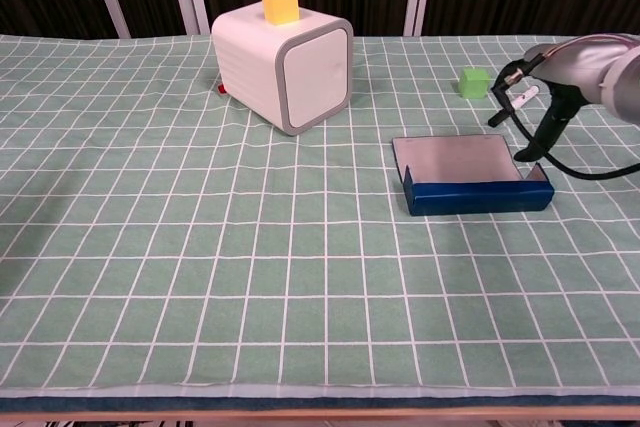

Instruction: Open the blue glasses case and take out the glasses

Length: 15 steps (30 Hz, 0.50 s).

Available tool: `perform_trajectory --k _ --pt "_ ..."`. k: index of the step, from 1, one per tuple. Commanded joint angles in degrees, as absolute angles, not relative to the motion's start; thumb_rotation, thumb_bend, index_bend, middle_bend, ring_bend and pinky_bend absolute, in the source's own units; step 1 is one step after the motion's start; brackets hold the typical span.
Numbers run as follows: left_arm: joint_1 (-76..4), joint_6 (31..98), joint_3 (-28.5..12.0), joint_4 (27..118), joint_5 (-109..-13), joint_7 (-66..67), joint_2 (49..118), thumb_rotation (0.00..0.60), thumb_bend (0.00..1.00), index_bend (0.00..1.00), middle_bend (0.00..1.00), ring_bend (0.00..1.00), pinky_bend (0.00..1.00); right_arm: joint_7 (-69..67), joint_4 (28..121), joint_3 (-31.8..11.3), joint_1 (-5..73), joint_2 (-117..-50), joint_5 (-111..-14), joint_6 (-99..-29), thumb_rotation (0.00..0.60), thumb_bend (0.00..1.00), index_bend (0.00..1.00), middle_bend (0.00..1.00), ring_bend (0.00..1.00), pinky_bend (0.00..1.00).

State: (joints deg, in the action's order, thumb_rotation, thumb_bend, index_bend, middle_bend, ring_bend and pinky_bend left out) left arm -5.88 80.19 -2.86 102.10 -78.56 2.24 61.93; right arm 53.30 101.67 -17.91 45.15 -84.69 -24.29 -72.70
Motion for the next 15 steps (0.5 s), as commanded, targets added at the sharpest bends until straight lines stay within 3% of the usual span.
perform_trajectory --k 1,11,15 --pt "-5.9 80.15 -2.87 102.13 -78.53 2.18 61.91 0.6 0.36 0.11 0.0 0.0 0.0 53.64 105.26 -15.37 43.82 -82.49 -26.12 -74.2 0.6 0.29 0.16 0.14 0.08 0.22" --pt "-5.92 80.03 -2.9 102.21 -78.38 2.14 61.87 0.6 0.36 0.11 0.0 0.0 0.0 52.85 110.31 -10.03 41.39 -80.44 -31.26 -77.63 0.6 0.3 0.2 0.23 0.08 0.22" --pt "-5.96 79.92 -2.9 102.25 -78.3 2.19 61.85 0.6 0.36 0.11 0.0 0.0 0.0 55.94 111.95 -7.9 41.37 -79.71 -30.43 -79.14 0.6 0.25 0.22 0.23 0.08 0.22"
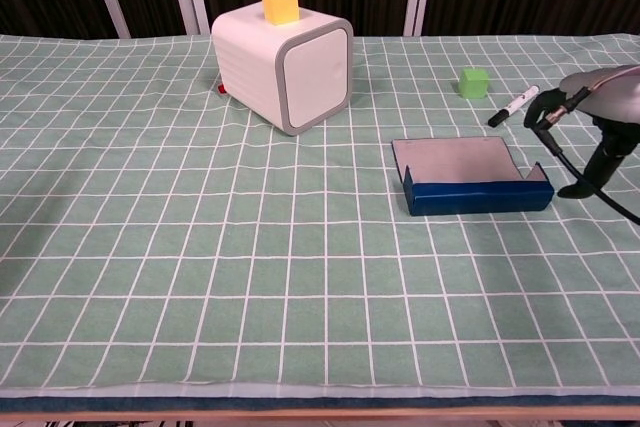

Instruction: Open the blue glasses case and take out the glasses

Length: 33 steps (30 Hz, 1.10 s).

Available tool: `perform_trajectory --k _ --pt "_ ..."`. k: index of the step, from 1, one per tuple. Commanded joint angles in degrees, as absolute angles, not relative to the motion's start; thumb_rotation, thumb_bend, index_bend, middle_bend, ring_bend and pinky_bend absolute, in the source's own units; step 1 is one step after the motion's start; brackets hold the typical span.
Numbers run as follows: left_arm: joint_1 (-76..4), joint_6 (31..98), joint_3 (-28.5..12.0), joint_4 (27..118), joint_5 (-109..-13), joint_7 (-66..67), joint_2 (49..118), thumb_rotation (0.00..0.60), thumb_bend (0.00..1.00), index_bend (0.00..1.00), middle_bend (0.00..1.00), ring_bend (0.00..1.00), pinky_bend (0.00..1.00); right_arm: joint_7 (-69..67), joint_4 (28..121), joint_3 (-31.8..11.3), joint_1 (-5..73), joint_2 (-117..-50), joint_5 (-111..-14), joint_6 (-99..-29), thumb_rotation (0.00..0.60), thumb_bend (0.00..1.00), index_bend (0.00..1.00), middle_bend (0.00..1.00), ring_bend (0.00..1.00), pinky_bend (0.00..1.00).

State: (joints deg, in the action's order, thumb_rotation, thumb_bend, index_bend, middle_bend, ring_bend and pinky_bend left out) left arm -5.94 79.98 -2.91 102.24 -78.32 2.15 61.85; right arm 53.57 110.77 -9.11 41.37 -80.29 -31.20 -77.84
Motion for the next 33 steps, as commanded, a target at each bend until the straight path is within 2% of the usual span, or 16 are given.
perform_trajectory --k 1,8,12,15,19,33 --pt "-5.96 79.89 -2.89 102.26 -78.28 2.2 61.85 0.6 0.36 0.11 0.0 0.0 0.0 57.26 112.46 -7.46 41.45 -79.64 -30.13 -80.29 0.6 0.25 0.22 0.23 0.08 0.22" --pt "-5.98 79.78 -2.94 102.4 -78.06 2.2 61.8 0.6 0.36 0.11 0.0 0.0 0.0 57.23 113.88 -5.98 40.15 -80.1 -30.48 -82.78 0.6 0.25 0.24 0.22 0.08 0.22" --pt "-5.93 79.87 -2.99 102.52 -77.95 2.17 61.78 0.6 0.36 0.11 0.0 0.0 0.0 56.98 114.37 -4.19 38.97 -80.08 -31.93 -83.92 0.6 0.25 0.23 0.17 0.08 0.22" --pt "-5.97 79.76 -2.97 102.51 -77.88 2.26 61.8 0.6 0.36 0.11 0.0 0.0 0.0 59.62 116.58 -3.11 38.78 -79.56 -29.46 -84.96 0.6 0.25 0.2 0.13 0.07 0.22" --pt "-5.99 79.72 -3.01 102.56 -77.78 2.3 61.79 0.6 0.36 0.11 0.0 0.0 0.0 60.36 119.09 -3.65 38.68 -79.12 -25.9 -85.27 0.6 0.25 0.19 0.11 0.07 0.22" --pt "-5.97 79.75 -3.02 102.62 -77.7 2.38 61.78 0.6 0.36 0.11 0.0 0.0 0.0 61.18 117.34 -2.31 38.44 -81.25 -25.21 -85.86 0.6 0.25 0.15 0.02 0.06 0.22"
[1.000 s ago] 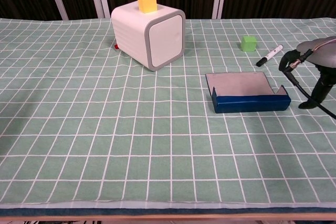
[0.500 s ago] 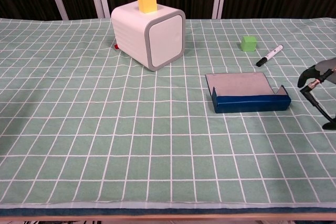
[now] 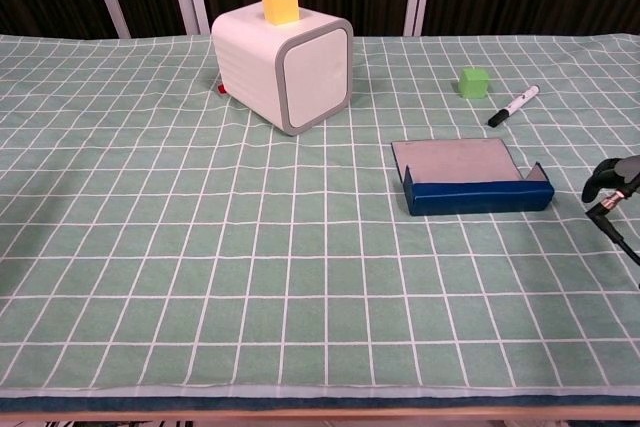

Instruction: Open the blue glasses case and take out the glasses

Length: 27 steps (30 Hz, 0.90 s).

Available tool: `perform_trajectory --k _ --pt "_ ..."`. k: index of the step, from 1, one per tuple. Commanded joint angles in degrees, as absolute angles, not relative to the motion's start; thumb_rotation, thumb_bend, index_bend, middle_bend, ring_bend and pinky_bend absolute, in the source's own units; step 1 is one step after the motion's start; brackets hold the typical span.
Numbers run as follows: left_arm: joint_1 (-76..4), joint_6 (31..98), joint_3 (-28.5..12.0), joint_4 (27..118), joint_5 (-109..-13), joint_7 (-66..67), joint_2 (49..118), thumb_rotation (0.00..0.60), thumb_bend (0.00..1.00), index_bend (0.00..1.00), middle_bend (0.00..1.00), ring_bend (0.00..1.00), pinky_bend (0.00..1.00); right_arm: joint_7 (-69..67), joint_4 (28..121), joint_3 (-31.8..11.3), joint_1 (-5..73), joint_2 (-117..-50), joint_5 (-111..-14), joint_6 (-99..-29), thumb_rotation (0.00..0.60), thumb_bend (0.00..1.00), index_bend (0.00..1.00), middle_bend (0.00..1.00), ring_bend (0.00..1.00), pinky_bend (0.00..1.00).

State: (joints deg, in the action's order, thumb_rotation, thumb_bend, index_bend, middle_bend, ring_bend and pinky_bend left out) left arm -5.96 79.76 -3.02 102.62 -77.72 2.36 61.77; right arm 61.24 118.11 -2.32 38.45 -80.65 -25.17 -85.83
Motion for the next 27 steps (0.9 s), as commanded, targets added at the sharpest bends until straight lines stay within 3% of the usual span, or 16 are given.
perform_trajectory --k 1,27 --pt "-5.97 79.72 -3.02 102.63 -77.67 2.38 61.78 0.6 0.36 0.11 0.0 0.0 0.0 61.17 116.97 -2.3 38.42 -81.54 -25.17 -85.86 0.6 0.25 0.14 0.01 0.06 0.22" --pt "-5.98 79.7 -3.23 102.84 -77.01 2.76 61.85 0.6 0.36 0.12 0.0 0.0 0.0 58.15 115.29 -5.79 39.25 -84.53 -21.88 -82.24 0.6 0.32 0.13 0.0 0.03 0.22"
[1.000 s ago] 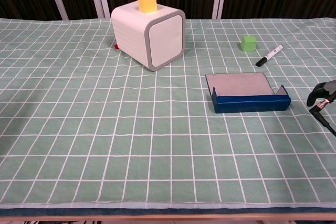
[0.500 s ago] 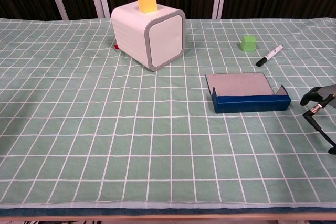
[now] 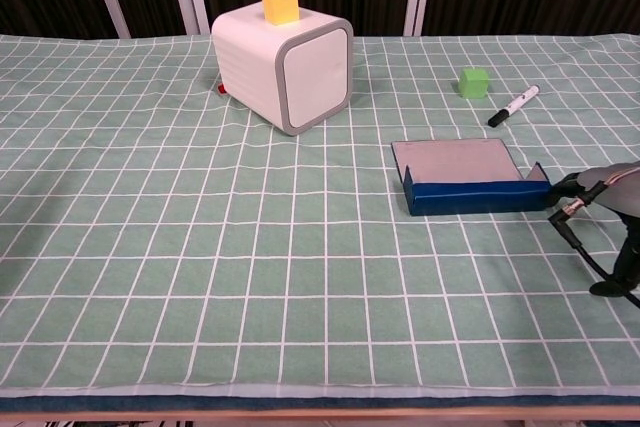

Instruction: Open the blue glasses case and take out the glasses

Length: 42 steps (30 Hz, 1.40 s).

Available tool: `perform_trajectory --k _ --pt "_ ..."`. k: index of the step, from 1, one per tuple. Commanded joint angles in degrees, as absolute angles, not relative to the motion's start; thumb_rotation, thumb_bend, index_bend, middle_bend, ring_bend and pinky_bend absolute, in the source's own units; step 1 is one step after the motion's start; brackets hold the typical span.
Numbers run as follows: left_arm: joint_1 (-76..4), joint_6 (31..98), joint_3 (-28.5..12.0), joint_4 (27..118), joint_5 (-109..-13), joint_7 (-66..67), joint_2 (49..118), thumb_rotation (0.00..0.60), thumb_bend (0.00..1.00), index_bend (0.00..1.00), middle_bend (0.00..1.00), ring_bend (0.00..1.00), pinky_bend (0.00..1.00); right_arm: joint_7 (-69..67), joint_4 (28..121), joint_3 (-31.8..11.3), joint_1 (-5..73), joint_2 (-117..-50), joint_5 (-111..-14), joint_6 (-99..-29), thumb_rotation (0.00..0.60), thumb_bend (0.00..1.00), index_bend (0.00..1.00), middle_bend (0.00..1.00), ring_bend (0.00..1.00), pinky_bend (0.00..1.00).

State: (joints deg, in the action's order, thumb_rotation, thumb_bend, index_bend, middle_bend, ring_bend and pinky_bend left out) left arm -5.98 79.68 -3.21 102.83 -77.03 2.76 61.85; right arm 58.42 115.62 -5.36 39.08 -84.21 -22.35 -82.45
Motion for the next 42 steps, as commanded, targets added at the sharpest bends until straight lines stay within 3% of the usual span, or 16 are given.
perform_trajectory --k 1,18,32,42 --pt "-5.97 79.71 -3.24 102.83 -76.98 2.77 61.86 0.6 0.36 0.12 0.0 0.0 0.0 57.88 115.13 -6.06 39.31 -84.7 -21.66 -82.12 0.6 0.34 0.13 0.0 0.03 0.22" --pt "-5.92 79.8 -3.44 103.03 -76.47 2.98 61.96 0.6 0.36 0.12 0.0 0.0 0.0 51.79 107.59 -11.87 39.88 -88.18 -18.88 -80.05 0.6 0.39 0.13 0.0 0.03 0.22" --pt "-5.82 80.11 -3.65 103.19 -76.07 3.29 62.18 0.6 0.37 0.12 0.0 0.0 0.0 48.25 102.69 -11.4 38.17 -88.45 -20.86 -79.9 0.6 0.39 0.13 0.0 0.03 0.22" --pt "-5.82 80.08 -3.76 103.23 -75.72 3.52 62.28 0.6 0.37 0.13 0.0 0.0 0.0 46.38 99.56 -13.24 38.66 -89.51 -20.66 -76.06 0.6 0.39 0.13 0.0 0.03 0.22"
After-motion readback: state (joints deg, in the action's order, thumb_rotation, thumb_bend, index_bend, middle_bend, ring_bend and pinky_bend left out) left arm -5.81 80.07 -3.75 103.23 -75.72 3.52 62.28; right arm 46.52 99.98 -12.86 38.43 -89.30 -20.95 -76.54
